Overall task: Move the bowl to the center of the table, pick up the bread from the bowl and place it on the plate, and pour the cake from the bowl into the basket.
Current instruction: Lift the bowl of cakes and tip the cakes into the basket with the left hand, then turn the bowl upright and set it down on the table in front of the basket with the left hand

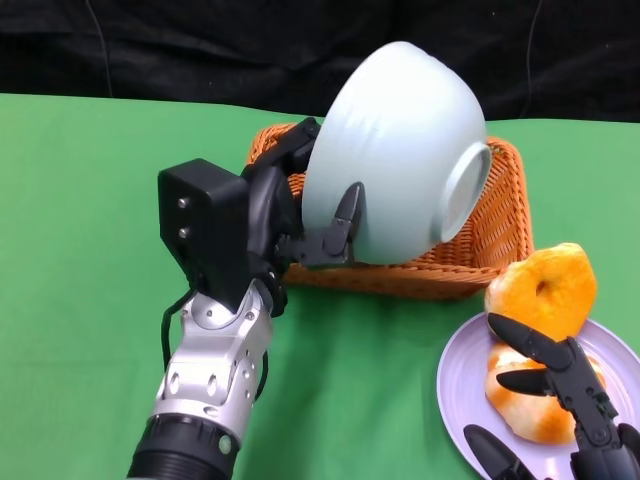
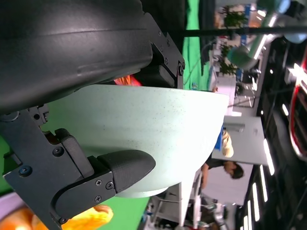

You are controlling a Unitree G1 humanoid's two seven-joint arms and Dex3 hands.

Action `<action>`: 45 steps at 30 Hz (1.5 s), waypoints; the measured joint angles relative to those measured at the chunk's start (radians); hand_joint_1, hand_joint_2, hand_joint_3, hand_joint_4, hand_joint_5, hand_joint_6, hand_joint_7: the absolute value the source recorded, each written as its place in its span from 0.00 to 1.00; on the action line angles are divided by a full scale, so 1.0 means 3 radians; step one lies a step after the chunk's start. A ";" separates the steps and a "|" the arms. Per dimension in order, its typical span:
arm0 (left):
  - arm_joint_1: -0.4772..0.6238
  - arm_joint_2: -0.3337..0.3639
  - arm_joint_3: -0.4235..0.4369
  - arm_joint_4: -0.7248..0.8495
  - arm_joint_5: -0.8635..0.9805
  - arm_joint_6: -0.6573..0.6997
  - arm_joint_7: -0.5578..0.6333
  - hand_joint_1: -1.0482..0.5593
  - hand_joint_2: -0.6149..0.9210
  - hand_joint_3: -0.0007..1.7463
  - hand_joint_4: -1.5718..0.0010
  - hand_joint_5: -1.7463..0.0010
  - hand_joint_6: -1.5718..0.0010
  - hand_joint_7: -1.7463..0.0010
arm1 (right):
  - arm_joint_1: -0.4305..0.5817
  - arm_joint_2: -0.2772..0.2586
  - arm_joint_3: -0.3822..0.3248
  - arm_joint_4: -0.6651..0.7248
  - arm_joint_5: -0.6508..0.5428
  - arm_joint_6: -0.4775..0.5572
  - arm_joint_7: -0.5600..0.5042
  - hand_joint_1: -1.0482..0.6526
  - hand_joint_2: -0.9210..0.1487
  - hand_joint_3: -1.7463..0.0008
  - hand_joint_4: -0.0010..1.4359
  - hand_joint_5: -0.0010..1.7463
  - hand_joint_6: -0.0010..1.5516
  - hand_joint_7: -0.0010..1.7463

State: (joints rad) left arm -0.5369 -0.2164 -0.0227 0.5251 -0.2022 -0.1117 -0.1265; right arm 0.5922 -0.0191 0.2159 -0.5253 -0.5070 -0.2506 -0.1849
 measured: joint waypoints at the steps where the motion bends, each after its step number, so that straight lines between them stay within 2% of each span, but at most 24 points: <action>1: -0.0011 -0.0043 0.0067 -0.0007 -0.0097 0.0096 0.0004 0.53 0.59 0.93 0.36 0.00 0.47 0.00 | 0.0006 0.0000 0.0012 0.0000 -0.0002 0.0012 0.0001 0.44 0.00 0.79 0.07 0.68 0.02 0.44; 3: -0.0038 -0.0138 0.0211 -0.0014 -0.0279 0.0286 0.0048 0.53 0.59 0.93 0.36 0.00 0.47 0.00 | 0.0024 0.0001 0.0039 -0.0001 -0.0006 0.0051 0.0002 0.44 0.00 0.79 0.07 0.67 0.02 0.44; 8: -0.0054 -0.0198 0.0342 -0.0063 -0.0440 0.0487 0.0065 0.53 0.60 0.94 0.35 0.00 0.46 0.00 | 0.0033 -0.0001 0.0060 -0.0001 -0.0010 0.0076 0.0000 0.43 0.00 0.79 0.07 0.66 0.03 0.44; 13: -0.0065 -0.0222 0.0780 -0.0079 -0.1244 0.1002 0.0061 0.52 0.64 0.91 0.34 0.00 0.46 0.00 | 0.0031 -0.0005 0.0067 0.0000 -0.0071 0.0094 -0.0022 0.43 0.00 0.80 0.10 0.66 0.05 0.45; 20: -0.0076 -0.0219 0.1144 0.0045 -0.1877 0.1366 0.0115 0.50 0.61 0.90 0.34 0.00 0.49 0.00 | 0.0017 -0.0008 0.0078 0.0001 -0.0088 0.0103 -0.0042 0.43 0.00 0.81 0.10 0.64 0.05 0.44; 27: -0.0131 -0.0189 0.1214 0.0164 -0.2024 0.1432 0.0070 0.48 0.59 0.90 0.33 0.00 0.48 0.00 | 0.0017 -0.0009 0.0080 0.0001 -0.0089 0.0105 -0.0042 0.44 0.00 0.81 0.10 0.64 0.05 0.44; 35: -0.0287 -0.0147 0.1196 0.0324 -0.2054 0.1299 -0.0567 0.48 0.61 0.91 0.33 0.00 0.48 0.00 | 0.0008 -0.0031 0.0081 0.0003 -0.0089 0.0105 -0.0042 0.44 0.00 0.81 0.10 0.63 0.06 0.44; 45: -0.0289 -0.0101 0.1124 0.0384 -0.1855 0.1164 -0.1021 0.48 0.63 0.89 0.34 0.00 0.48 0.00 | 0.0005 -0.0046 0.0081 0.0008 -0.0082 0.0105 -0.0041 0.44 0.00 0.80 0.10 0.63 0.06 0.44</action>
State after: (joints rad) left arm -0.6237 -0.2466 0.3144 0.6405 -0.7586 0.2375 -0.4328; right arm 0.5937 -0.0330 0.2402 -0.5230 -0.5315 -0.2190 -0.1971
